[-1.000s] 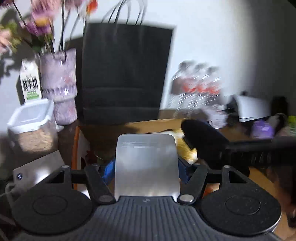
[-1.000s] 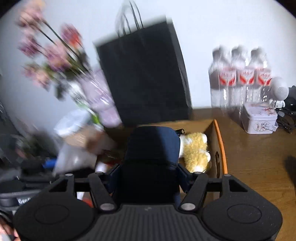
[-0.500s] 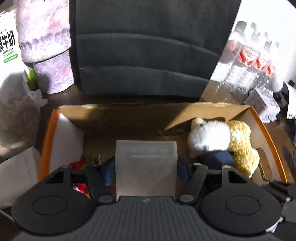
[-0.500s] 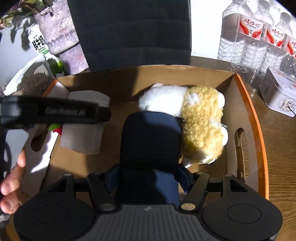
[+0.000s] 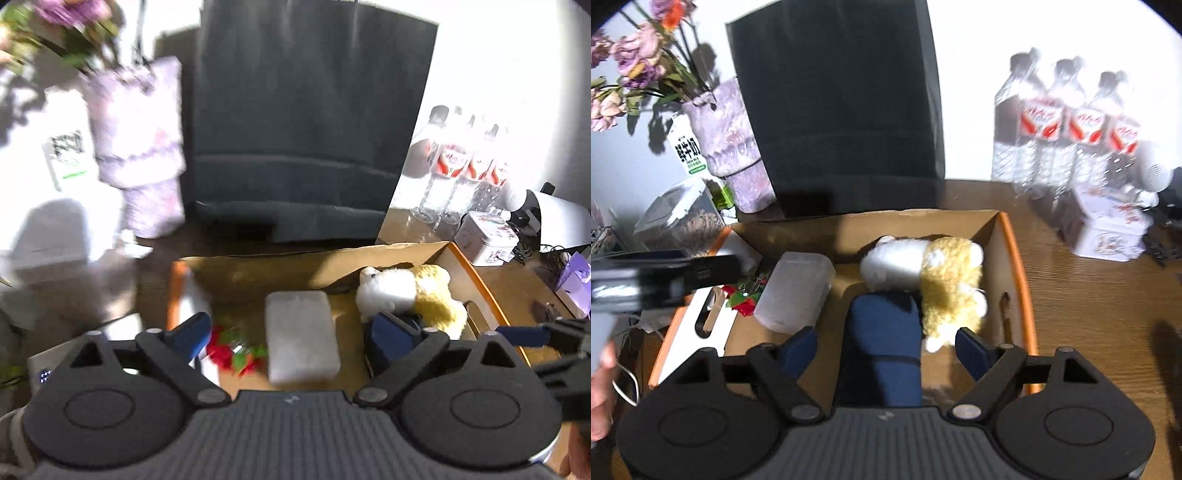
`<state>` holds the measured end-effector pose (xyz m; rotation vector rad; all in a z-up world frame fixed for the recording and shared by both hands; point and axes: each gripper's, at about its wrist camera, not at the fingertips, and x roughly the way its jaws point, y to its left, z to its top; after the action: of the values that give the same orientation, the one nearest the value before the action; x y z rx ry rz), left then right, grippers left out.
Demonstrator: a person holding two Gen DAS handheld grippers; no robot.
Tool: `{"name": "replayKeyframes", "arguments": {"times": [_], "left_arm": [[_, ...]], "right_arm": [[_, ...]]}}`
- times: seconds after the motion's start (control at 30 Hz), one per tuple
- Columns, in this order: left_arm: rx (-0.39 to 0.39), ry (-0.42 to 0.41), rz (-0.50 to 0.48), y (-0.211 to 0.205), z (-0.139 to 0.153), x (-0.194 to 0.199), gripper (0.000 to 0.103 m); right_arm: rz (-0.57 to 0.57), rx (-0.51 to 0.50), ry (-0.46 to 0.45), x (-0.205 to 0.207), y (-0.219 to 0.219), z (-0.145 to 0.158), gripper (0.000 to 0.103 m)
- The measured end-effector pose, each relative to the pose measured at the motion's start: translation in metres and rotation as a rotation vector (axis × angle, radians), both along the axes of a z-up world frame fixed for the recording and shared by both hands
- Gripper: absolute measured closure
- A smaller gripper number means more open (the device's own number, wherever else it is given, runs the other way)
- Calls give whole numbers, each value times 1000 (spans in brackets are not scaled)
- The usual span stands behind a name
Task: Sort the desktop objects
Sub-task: 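Carry the container and navy pouch into the box while both tools release them, then withdraw both open tools from the box back over the table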
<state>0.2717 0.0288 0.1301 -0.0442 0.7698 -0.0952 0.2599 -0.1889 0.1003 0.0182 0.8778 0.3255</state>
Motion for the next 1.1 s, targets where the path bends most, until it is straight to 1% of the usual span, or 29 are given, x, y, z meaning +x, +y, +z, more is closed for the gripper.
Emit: {"name": "replayKeyframes", "arguments": {"times": [0.07,0.13,0.2,0.27,0.37,0.43,0.47,0.53,0.57,0.63,0.67,0.73,0.8,0.83,0.87,0.93,1.03,1.1], "left_arm": [[9,-57,-3,2,12,-38,0],[3,-109,-33,4,17,-74,0],[-2,-144,-43,7,18,-109,0],[-4,-165,-65,8,14,-143,0],[-21,-196,-89,10,1,-192,0],[-13,-217,-78,10,-14,-222,0],[0,-227,-80,7,-23,-232,0],[66,-229,-84,4,-42,-256,0],[97,-239,-74,4,-51,-268,0],[126,-279,-50,3,-67,-290,0],[117,-290,-43,4,-74,-302,0],[61,-291,-16,7,-86,-318,0],[15,-282,-23,9,-97,-327,0],[19,-279,-37,8,-103,-330,0],[39,-273,-39,5,-106,-332,0],[84,-268,-23,3,-109,-334,0],[58,-271,-26,3,-108,-337,0],[57,-268,-25,3,-110,-336,0]], "right_arm": [[21,2,-66,-29,-4,9,20],[22,13,-140,-65,-10,16,15],[32,22,-187,-97,-14,18,9],[40,36,-218,-129,-18,14,7],[67,50,-225,-169,-19,-3,7],[82,37,-252,-195,-20,-16,7],[86,24,-282,-208,-20,-22,7],[75,-41,-375,-240,-22,-35,7],[75,-61,-399,-251,-22,-41,7],[83,-81,-390,-269,-25,-52,7],[88,-70,-376,-275,-28,-56,7],[84,-16,-374,-287,-35,-65,7],[69,20,-378,-293,-41,-74,7],[51,27,-372,-295,-43,-77,7],[40,35,-360,-296,-44,-79,7],[39,57,-337,-298,-46,-84,7],[47,68,-319,-301,-48,-90,7],[51,77,-321,-303,-48,-89,7]]}}
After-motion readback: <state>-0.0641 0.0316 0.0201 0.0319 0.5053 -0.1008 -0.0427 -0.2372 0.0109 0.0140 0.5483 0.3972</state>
